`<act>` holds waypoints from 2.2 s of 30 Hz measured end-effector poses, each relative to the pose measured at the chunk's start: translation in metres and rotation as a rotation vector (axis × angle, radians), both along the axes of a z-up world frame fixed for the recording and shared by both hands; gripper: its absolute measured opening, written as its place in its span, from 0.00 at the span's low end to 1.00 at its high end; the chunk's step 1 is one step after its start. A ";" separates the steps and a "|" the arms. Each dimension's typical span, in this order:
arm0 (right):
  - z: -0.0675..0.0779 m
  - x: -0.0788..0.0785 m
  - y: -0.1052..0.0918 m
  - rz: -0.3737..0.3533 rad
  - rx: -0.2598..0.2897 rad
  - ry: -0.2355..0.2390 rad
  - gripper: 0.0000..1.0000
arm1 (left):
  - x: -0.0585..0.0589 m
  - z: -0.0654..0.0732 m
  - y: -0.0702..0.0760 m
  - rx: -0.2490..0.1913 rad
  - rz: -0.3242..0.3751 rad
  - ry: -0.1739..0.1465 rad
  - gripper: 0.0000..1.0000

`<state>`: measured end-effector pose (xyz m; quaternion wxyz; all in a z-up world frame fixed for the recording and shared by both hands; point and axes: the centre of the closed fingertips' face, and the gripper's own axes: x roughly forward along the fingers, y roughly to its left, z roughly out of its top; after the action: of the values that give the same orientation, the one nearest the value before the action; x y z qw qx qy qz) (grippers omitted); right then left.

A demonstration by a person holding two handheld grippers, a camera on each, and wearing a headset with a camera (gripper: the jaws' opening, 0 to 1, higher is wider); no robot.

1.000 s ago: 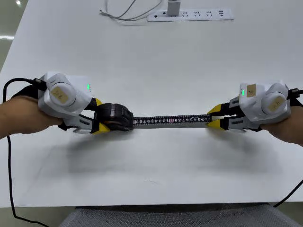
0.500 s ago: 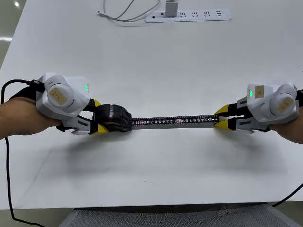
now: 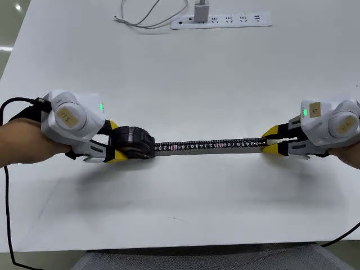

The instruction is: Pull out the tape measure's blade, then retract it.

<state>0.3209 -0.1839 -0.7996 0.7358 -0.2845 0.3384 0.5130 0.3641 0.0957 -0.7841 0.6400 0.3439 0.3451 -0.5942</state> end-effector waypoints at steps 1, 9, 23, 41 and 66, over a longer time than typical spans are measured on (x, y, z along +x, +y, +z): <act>0.000 0.000 -0.001 -0.001 0.000 0.001 0.08 | 0.000 0.000 0.000 0.000 0.000 0.000 0.27; -0.001 -0.003 -0.002 0.003 -0.005 0.010 0.09 | 0.000 0.000 0.000 0.003 0.000 -0.007 0.28; -0.002 -0.005 0.000 0.056 -0.055 0.045 0.10 | 0.001 0.000 -0.001 0.016 0.026 -0.002 0.29; -0.002 -0.005 -0.001 0.028 -0.079 0.081 0.12 | -0.001 0.001 0.000 0.027 0.009 -0.009 0.29; 0.013 -0.006 0.004 -0.121 0.050 0.120 0.28 | 0.003 0.014 0.004 -0.054 0.140 -0.003 0.45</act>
<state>0.3147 -0.1802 -0.7870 0.7507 -0.2138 0.3855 0.4921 0.3675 0.1000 -0.7699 0.6896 0.3025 0.3511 -0.5565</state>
